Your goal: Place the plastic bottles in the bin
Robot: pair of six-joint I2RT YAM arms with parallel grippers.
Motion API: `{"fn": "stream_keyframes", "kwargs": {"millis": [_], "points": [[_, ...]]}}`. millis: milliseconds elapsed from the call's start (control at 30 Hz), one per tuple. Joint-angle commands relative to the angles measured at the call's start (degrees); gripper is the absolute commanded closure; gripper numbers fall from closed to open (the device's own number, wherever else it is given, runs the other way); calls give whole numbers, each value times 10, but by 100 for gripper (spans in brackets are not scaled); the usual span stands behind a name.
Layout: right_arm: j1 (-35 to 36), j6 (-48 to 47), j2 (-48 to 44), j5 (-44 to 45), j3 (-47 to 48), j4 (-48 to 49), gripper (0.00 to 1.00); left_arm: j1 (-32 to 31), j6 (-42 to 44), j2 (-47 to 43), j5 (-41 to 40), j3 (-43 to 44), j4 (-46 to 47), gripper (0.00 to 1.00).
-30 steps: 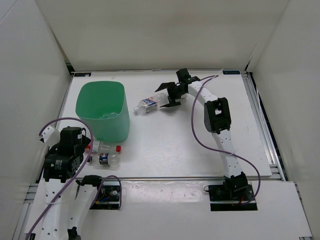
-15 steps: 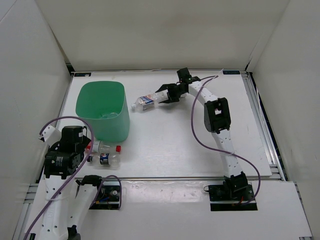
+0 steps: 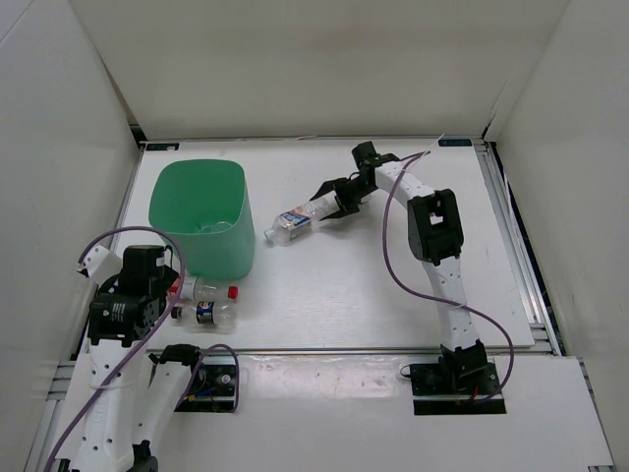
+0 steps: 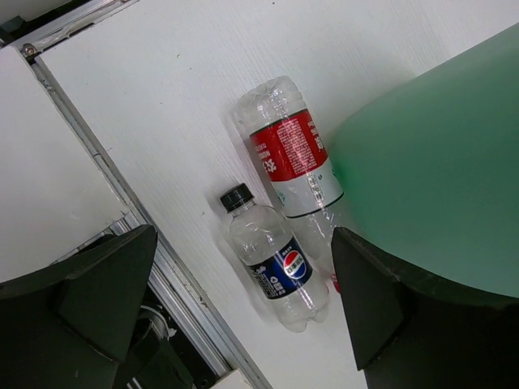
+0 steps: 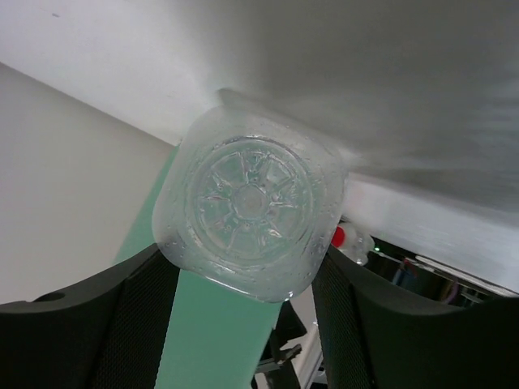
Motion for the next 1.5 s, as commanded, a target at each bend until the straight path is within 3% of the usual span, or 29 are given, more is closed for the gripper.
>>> {"fn": "stream_keyframes", "kwargs": {"millis": [0, 67, 667, 1033, 1467], "points": [[0, -54, -36, 27, -21, -76, 93, -2, -15, -9, -17, 18, -4, 0], [0, -76, -56, 33, -21, -83, 100, -2, -22, -20, -22, 18, -4, 0], [0, -230, -239, 99, -31, -103, 100, -2, 9, -38, -4, -10, 87, 0], [10, -185, -270, 46, 84, -11, 100, -2, 37, -44, 7, -5, 100, 0], [98, -178, -293, 52, 166, 107, 100, -2, 42, -67, 17, 0, 75, 0]]}}
